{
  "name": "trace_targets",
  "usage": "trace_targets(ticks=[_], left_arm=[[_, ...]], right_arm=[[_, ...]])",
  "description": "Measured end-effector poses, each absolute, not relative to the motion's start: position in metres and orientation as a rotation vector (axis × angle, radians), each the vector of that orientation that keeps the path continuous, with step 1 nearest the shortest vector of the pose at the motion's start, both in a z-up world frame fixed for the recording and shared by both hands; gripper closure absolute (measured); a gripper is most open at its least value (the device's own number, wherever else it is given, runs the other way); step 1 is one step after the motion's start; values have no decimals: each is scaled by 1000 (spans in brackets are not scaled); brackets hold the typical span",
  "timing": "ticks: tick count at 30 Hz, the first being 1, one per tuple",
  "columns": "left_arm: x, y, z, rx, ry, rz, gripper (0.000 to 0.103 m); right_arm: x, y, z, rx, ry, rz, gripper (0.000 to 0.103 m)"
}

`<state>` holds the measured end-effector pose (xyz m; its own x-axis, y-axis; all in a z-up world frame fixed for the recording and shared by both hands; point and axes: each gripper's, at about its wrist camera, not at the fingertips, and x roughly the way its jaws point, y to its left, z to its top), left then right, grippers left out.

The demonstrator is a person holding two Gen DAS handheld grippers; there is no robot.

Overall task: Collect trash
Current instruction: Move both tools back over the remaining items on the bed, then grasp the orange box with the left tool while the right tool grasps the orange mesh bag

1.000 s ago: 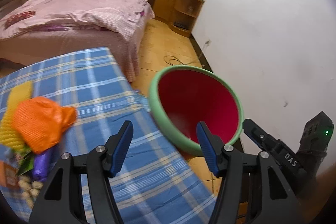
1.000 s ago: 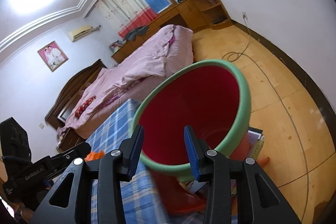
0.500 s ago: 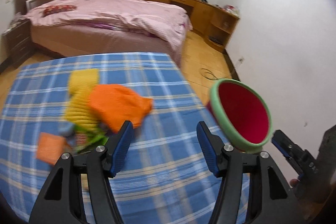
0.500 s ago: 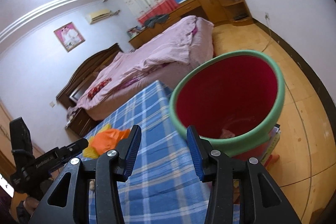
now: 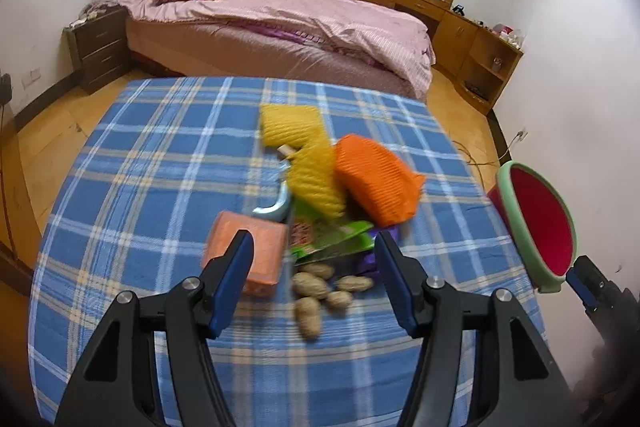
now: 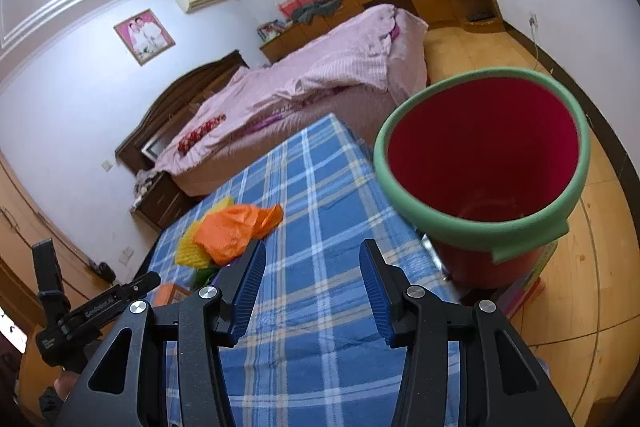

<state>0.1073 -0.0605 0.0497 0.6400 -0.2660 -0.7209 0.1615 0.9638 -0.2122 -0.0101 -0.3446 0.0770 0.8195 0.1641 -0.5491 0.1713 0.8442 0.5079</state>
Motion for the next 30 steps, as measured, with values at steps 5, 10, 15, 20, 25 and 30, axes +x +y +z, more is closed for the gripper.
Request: trace_targets(ticks=[5,10,15,20,25,30], left_arm=[[112,-48,36,-133,874,-230,38],[112,-45,27,-98,866,-215,30],[113,-42,25,-69,851,-187,29],[119,-34,17,-75,866,-157,29],[126,-29,6,-110,893,-167,29],[132,-25,-8,-181,943,-208,44]], right_arm=[[-4,-331,72,561,653,1,53],[3,-319,69,547,682,4,48],[6,-312,67,536,696,-1,46],[8,-306,66,525,707,-1,46],[10,-302,65,524,721,1,46],[11,-298,68,506,722,9,46]])
